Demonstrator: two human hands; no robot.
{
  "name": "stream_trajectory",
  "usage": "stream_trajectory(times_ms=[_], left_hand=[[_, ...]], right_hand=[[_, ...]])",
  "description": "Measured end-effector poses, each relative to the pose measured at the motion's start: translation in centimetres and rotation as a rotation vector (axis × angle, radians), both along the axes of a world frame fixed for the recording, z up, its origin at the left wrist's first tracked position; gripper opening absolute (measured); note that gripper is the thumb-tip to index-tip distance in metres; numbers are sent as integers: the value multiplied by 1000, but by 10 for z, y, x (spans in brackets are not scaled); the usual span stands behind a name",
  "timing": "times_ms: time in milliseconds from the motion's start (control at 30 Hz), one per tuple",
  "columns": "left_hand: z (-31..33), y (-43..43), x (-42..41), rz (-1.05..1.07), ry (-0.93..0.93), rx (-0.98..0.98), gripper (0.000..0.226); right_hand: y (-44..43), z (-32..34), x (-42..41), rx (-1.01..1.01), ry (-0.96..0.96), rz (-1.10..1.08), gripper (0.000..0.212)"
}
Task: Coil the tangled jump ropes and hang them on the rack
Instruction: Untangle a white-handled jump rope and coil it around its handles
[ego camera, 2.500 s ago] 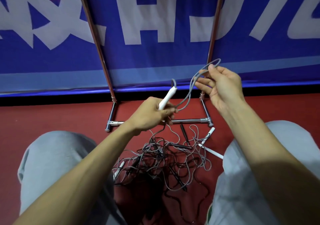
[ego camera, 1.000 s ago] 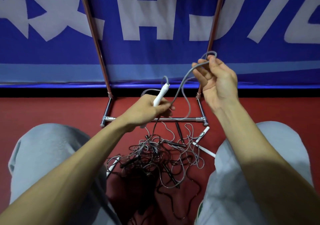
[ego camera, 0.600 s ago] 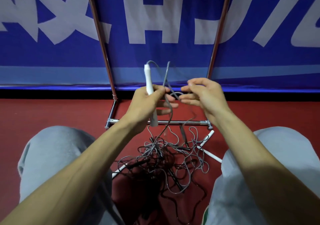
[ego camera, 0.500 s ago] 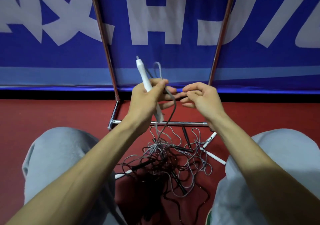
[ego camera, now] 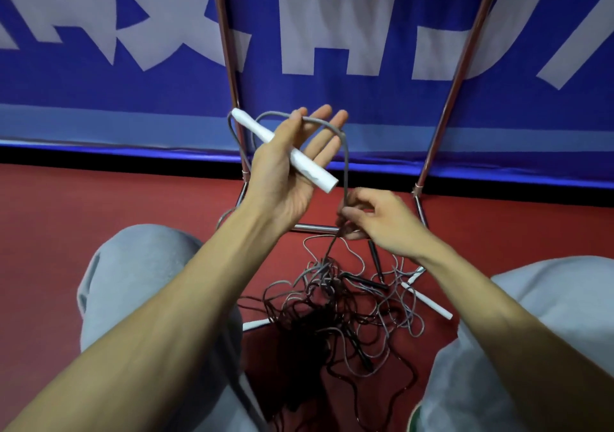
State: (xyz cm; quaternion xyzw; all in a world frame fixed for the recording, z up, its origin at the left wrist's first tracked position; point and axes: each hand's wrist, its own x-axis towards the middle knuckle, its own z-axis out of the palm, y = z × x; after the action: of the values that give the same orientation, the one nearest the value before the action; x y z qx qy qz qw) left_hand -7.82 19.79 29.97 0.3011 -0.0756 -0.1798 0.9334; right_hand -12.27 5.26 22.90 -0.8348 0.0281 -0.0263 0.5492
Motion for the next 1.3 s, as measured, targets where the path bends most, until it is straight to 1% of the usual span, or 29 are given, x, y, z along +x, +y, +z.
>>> stream_trajectory(times_ms=[33, 100, 167, 233, 300, 367, 433, 533, 600, 667, 767, 867, 1000, 1100, 1167, 1233, 1300], left_hand=[[-2, 0, 2, 26, -10, 35, 18], [-6, -1, 5, 67, -65, 166, 15], [-12, -4, 5, 97, -122, 356, 15], [-19, -9, 3, 125, -176, 560, 11], [-32, -15, 2, 131, -284, 791, 15], [-45, -20, 1, 42, -382, 993, 20], [-54, -21, -1, -96, -389, 1059, 19], [-58, -22, -5, -259, -452, 1075, 16], [-57, -22, -5, -301, -521, 1074, 17], [-54, -21, -6, -317, -546, 1060, 17], [-50, -21, -9, -314, -556, 1006, 13], [-48, -24, -12, -258, -552, 968, 13], [-42, -25, -15, -180, -448, 855, 13], [-34, -26, -17, -139, -335, 715, 13], [-27, -26, -17, -119, -251, 610, 11], [-20, -25, -16, -120, -169, 490, 10], [-11, -22, -15, -127, -93, 349, 8]], right_hand=[[-1, 0, 0, 33, 5, -28, 21], [-5, 6, -1, 108, -29, -71, 24], [-9, 14, -3, 166, -102, -115, 24], [-12, 22, -5, 210, -184, -154, 21], [-13, 29, -9, 276, -247, -197, 16], [-15, 33, -11, 380, -305, -268, 14], [-21, 40, -13, 502, -369, -338, 14], [-31, 49, -15, 647, -425, -420, 14], [-34, 50, -16, 697, -441, -458, 13], [-37, 49, -15, 719, -444, -490, 10], [-39, 50, -14, 757, -433, -513, 8], [-39, 52, -13, 794, -402, -513, 9], [-38, 53, -15, 780, -324, -518, 13], [-35, 50, -14, 731, -250, -483, 10], [-31, 45, -13, 626, -167, -409, 11], [-26, 38, -12, 461, -71, -272, 18], [-21, 31, -12, 307, -1, -72, 26]])
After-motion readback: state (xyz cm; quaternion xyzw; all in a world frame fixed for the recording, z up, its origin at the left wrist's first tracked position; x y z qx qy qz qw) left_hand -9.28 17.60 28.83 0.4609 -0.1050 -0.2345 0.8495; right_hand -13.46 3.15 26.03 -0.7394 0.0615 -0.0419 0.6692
